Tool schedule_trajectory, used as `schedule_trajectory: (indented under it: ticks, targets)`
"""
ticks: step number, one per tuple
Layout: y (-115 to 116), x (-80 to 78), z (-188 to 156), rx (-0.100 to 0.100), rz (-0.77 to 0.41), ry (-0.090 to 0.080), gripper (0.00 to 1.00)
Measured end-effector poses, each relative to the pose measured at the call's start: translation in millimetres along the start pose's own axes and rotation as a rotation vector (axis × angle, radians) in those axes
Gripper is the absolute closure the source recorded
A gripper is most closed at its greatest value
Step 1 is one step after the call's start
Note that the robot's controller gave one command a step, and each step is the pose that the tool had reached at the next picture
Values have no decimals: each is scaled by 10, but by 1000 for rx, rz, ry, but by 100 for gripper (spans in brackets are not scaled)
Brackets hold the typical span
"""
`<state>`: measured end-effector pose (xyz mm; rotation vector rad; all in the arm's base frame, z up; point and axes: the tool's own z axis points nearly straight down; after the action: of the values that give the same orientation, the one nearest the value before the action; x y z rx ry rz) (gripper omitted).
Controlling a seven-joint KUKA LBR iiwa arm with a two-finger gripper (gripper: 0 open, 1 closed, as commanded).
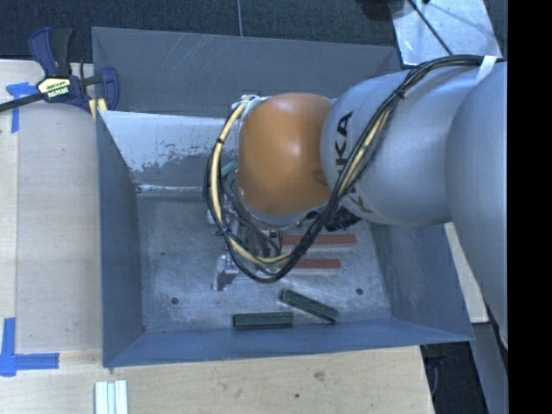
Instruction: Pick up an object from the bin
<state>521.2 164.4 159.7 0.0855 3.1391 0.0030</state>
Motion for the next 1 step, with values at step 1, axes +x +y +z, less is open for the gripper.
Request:
schedule_trajectory:
  ticks: [1]
  targets:
    - [-428, 23, 185, 2, -74, -1, 0]
